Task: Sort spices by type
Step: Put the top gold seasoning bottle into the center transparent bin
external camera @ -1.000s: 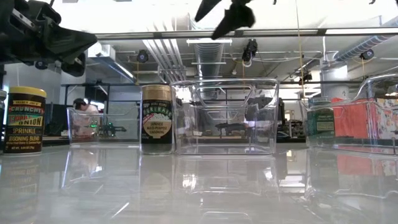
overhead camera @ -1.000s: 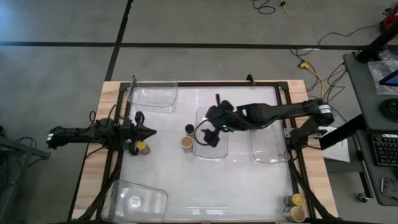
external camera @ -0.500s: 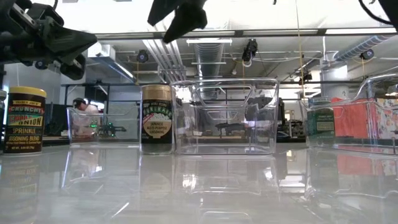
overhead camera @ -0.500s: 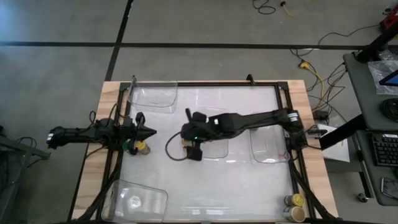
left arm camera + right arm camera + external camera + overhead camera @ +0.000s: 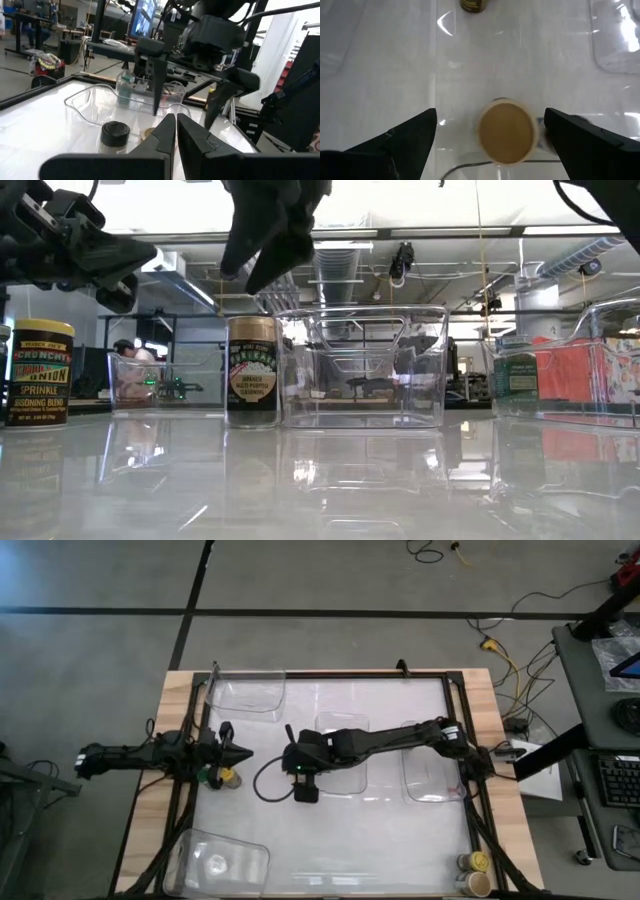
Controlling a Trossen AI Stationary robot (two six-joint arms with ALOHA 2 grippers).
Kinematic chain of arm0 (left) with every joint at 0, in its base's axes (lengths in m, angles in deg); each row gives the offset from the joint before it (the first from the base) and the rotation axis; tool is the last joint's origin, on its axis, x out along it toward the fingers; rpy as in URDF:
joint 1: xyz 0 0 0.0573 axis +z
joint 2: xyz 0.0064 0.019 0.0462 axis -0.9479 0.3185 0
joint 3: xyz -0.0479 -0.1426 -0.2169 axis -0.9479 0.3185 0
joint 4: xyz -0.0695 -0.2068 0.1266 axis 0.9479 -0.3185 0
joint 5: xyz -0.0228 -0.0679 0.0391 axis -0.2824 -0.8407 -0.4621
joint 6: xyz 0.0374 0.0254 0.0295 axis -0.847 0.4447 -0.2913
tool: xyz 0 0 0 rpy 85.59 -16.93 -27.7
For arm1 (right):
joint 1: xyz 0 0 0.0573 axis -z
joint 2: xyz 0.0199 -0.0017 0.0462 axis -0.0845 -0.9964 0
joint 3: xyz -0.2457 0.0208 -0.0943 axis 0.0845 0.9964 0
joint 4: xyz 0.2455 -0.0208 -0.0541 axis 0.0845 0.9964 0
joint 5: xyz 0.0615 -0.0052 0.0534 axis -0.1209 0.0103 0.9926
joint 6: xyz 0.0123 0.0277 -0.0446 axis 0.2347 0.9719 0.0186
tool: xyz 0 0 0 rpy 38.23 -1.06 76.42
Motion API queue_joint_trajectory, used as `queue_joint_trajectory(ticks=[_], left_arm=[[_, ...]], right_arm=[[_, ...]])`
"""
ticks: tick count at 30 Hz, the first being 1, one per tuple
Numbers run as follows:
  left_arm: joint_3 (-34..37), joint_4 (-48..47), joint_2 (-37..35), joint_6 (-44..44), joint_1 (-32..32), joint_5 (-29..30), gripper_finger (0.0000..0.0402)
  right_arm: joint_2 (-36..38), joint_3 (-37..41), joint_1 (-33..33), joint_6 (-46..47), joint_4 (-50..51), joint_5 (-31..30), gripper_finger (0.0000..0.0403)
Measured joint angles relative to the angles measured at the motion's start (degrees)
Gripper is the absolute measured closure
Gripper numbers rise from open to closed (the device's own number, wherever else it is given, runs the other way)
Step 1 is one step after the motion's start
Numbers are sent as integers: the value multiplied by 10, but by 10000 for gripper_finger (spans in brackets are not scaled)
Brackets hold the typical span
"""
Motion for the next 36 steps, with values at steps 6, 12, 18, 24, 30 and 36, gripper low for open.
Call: queue_joint_trajectory(ticks=[6,12,18,24,30,36], left_arm=[[0,-1,2,0,0,0,400],[0,-1,3,5,0,0,400],[0,-1,3,6,0,-1,400],[0,-1,3,6,0,0,400],[0,-1,4,6,0,-1,400],[0,-1,8,6,0,-1,400]], right_arm=[[-14,1,16,-37,7,16,42],[-28,1,26,-61,16,39,42],[-37,2,28,-68,14,44,42],[-52,4,29,-68,14,56,42],[-63,4,30,-61,17,58,47],[-67,4,30,-56,16,58,85]])
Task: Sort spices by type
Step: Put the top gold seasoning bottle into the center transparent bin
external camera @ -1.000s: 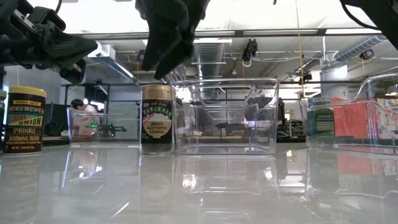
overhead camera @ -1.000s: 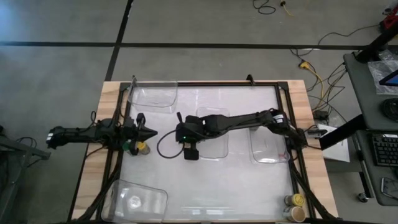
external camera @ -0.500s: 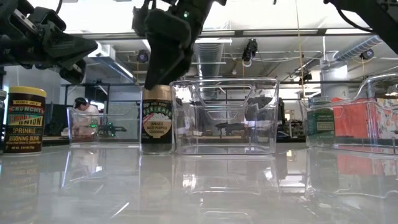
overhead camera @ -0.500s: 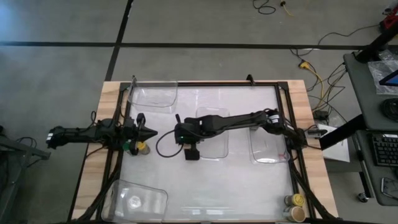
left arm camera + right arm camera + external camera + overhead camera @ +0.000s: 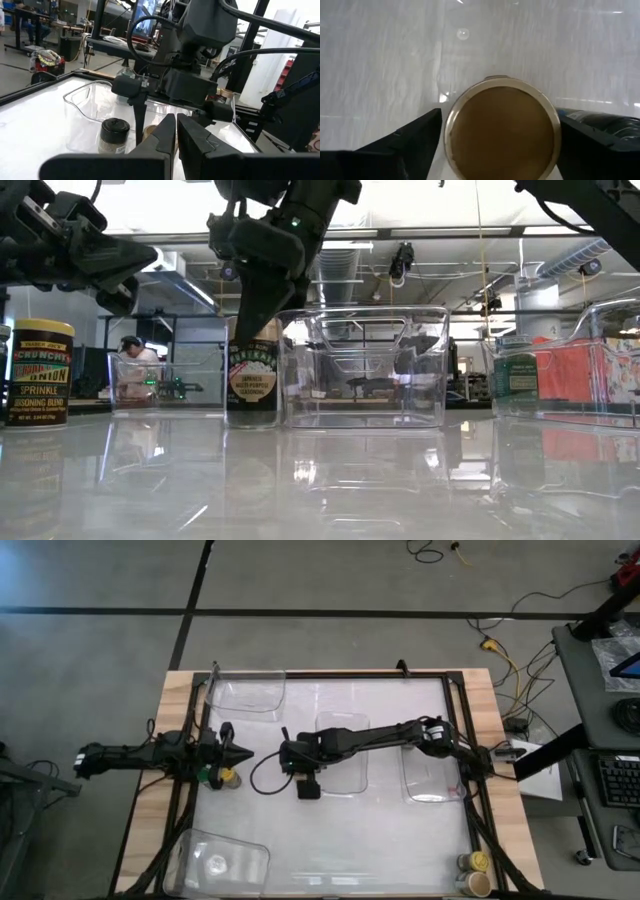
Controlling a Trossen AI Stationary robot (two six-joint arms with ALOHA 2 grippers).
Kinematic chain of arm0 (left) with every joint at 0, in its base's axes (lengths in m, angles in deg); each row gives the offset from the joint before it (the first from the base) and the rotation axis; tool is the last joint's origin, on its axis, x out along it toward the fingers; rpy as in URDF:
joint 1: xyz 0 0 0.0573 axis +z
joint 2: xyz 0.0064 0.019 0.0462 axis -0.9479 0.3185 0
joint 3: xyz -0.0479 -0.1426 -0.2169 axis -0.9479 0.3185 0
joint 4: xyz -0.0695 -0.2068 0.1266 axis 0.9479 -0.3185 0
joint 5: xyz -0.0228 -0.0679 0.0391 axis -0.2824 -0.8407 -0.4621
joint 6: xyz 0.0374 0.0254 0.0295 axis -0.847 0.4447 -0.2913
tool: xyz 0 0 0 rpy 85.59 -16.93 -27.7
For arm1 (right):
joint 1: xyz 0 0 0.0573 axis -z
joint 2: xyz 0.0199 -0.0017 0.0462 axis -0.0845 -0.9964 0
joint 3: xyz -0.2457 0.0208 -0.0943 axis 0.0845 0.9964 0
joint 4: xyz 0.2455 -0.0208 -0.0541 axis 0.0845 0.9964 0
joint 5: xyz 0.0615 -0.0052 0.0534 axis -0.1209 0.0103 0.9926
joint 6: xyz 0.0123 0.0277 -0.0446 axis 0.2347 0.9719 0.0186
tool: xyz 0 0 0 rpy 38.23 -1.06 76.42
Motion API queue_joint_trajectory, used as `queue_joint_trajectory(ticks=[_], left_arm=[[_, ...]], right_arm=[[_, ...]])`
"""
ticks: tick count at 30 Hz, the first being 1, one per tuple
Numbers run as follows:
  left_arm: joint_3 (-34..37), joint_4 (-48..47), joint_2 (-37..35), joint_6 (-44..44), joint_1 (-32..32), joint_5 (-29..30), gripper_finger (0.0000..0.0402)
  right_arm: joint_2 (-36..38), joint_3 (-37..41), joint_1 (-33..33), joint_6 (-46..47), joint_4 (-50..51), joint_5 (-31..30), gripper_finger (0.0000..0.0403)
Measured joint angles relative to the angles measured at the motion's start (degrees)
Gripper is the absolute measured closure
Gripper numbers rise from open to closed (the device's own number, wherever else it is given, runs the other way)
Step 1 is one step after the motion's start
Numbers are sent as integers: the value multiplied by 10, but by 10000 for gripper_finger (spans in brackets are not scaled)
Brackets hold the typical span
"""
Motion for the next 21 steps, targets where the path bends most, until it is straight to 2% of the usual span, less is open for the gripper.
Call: queue_joint_trajectory(ticks=[6,13,19,21], left_arm=[[0,0,1,0,0,0,400],[0,0,1,0,0,0,400],[0,0,1,0,0,0,400],[0,0,1,0,0,0,400]], right_arm=[[-1,0,0,0,1,1,134],[-4,-44,-2,43,7,0,129],[1,-150,-6,104,66,-1,132],[32,-136,-7,140,64,-1,135]])
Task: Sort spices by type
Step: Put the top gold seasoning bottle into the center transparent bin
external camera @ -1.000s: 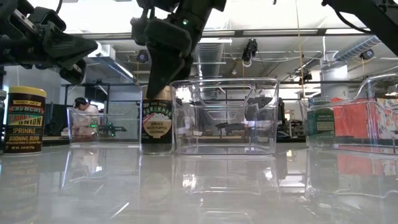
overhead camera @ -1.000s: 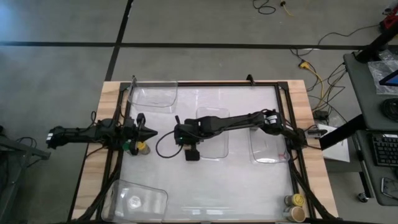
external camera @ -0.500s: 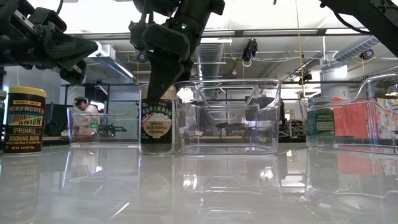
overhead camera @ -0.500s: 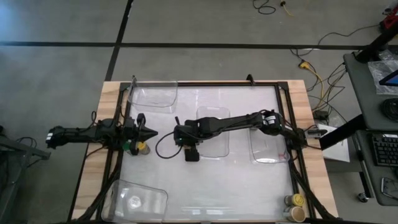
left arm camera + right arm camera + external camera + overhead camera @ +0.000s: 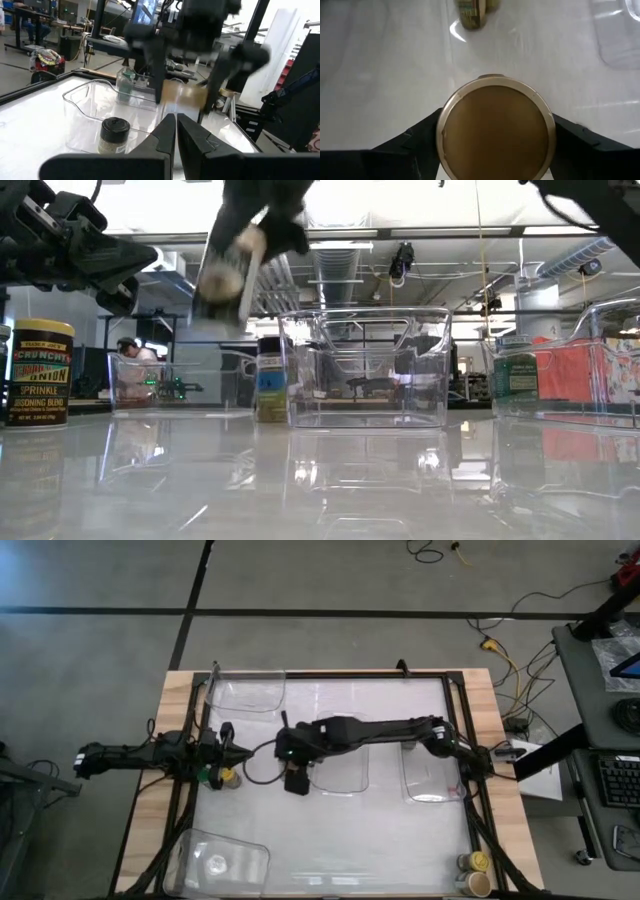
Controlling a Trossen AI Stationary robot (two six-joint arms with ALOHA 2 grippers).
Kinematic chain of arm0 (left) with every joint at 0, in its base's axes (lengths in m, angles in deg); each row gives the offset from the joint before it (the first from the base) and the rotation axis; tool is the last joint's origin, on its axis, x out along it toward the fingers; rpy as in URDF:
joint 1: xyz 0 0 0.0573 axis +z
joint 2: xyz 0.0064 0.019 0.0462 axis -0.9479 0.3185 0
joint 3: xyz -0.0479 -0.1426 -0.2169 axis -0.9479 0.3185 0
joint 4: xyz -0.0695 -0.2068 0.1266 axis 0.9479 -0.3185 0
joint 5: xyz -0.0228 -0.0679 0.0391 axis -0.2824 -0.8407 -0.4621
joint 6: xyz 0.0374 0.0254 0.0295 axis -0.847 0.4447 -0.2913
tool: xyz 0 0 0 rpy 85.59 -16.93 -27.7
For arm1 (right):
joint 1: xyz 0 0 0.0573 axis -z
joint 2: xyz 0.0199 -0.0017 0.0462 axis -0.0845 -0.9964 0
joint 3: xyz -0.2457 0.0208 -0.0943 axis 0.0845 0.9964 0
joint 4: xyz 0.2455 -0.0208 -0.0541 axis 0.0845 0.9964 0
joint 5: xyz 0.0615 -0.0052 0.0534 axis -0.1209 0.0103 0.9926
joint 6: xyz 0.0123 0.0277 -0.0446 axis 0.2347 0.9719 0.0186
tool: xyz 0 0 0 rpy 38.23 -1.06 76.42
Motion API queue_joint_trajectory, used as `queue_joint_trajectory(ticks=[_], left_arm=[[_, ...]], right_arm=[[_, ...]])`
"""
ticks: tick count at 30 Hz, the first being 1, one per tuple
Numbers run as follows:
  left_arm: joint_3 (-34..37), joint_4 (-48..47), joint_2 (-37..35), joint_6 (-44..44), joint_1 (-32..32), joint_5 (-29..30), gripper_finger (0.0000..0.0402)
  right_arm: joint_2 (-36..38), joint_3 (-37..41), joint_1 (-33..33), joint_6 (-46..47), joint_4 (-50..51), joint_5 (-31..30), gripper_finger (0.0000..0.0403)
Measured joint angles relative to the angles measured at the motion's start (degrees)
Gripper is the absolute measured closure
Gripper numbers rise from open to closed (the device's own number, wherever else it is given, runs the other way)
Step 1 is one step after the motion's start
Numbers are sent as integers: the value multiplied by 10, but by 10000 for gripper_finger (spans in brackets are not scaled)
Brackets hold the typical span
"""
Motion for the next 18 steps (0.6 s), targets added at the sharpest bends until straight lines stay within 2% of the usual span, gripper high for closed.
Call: queue_joint_trajectory(ticks=[4,9,12,18], left_arm=[[0,2,0,0,0,0,400],[0,2,1,0,0,0,400],[0,2,1,0,0,0,400],[0,2,1,0,0,0,400]], right_arm=[[51,10,-7,54,50,-21,135],[93,21,-29,80,134,-89,131],[108,36,-38,96,176,-94,131],[120,104,-44,107,173,-95,133]])
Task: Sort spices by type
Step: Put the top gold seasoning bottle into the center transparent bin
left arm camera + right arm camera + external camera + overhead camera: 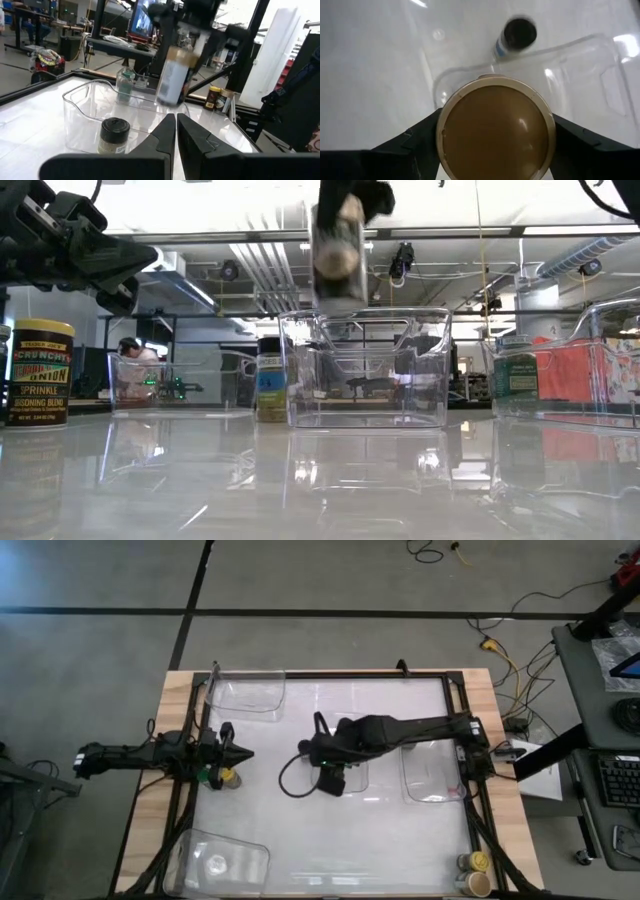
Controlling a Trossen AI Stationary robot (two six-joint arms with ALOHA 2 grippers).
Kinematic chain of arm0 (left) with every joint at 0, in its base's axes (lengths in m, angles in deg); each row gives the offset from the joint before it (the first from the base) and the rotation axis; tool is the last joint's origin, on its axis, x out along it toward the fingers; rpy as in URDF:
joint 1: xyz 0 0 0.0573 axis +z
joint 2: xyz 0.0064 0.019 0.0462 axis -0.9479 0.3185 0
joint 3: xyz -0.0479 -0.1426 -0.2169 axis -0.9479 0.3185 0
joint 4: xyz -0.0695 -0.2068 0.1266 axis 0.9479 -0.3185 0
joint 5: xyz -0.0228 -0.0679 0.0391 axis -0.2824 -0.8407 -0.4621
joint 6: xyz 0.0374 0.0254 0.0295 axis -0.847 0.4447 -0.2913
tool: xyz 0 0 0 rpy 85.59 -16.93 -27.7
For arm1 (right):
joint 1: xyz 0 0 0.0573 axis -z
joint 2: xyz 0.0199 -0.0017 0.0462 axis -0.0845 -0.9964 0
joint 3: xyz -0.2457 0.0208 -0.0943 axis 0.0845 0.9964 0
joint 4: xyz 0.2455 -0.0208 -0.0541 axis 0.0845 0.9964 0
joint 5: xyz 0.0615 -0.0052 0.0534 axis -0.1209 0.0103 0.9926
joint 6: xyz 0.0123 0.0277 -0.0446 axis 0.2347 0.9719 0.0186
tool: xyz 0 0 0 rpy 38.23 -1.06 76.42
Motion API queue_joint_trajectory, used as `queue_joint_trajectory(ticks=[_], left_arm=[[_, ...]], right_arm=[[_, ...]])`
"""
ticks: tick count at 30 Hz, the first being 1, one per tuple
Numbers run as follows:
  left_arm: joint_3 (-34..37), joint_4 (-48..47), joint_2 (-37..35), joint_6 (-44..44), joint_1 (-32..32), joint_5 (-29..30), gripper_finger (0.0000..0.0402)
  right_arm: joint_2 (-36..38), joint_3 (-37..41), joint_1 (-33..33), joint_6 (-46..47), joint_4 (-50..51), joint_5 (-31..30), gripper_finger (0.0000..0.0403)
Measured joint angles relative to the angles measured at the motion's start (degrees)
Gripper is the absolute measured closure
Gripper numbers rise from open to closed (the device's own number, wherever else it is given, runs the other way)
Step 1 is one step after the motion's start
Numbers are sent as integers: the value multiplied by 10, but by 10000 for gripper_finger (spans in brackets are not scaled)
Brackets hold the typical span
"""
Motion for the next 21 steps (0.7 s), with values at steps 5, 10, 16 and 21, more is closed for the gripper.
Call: queue_joint_trajectory(ticks=[5,10,16,21], left_arm=[[0,0,0,0,0,0,400],[0,0,0,0,0,0,400],[0,0,0,0,0,0,400],[0,0,0,0,0,0,400]], right_arm=[[-1,77,4,-8,-70,0,131],[-1,142,4,-46,-154,0,134],[1,214,14,-67,-197,23,129],[8,232,18,-67,-243,27,134]])
